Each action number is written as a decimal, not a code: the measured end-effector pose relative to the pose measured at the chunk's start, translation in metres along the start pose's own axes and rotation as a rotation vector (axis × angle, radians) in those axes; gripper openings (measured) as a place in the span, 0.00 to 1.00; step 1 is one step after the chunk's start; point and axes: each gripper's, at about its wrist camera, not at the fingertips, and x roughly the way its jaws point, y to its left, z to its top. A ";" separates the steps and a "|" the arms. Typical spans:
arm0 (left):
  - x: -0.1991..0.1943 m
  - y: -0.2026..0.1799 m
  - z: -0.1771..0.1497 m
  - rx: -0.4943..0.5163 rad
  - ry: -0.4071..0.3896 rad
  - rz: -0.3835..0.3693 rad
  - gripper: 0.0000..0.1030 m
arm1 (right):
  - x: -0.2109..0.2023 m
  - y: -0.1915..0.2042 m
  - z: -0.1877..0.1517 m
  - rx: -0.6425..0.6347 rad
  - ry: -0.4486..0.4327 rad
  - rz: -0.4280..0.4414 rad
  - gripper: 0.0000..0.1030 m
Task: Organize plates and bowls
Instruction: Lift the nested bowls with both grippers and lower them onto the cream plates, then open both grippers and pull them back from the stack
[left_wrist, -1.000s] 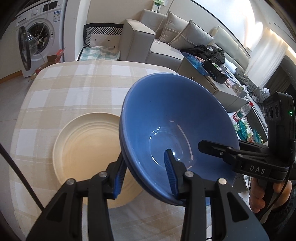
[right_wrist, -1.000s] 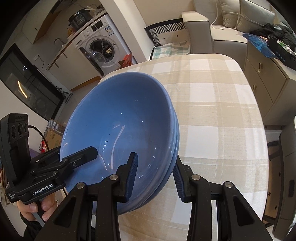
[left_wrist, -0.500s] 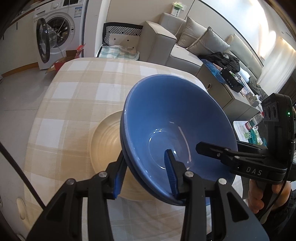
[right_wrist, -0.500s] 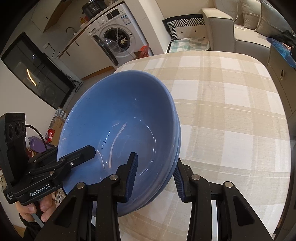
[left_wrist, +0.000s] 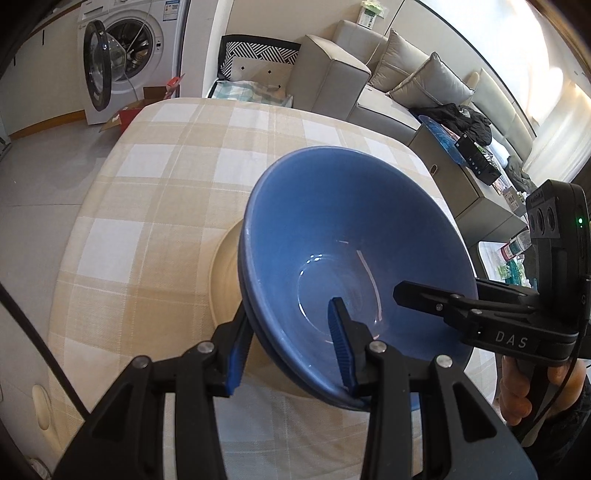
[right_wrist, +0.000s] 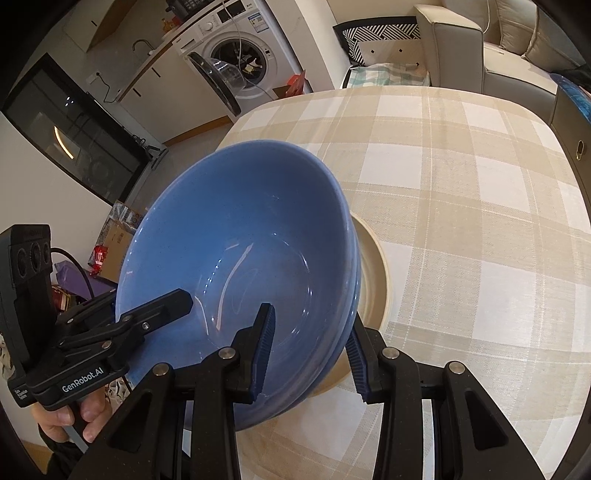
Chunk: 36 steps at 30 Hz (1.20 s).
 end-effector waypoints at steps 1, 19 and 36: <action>0.002 0.001 -0.001 -0.001 0.001 0.002 0.37 | 0.003 0.000 0.000 0.000 0.005 -0.002 0.37; 0.011 0.006 0.000 -0.004 0.002 -0.028 0.46 | 0.017 -0.006 -0.001 0.024 0.027 0.014 0.40; -0.035 0.002 -0.023 0.061 -0.229 -0.028 0.89 | -0.024 -0.013 -0.029 -0.066 -0.158 0.116 0.87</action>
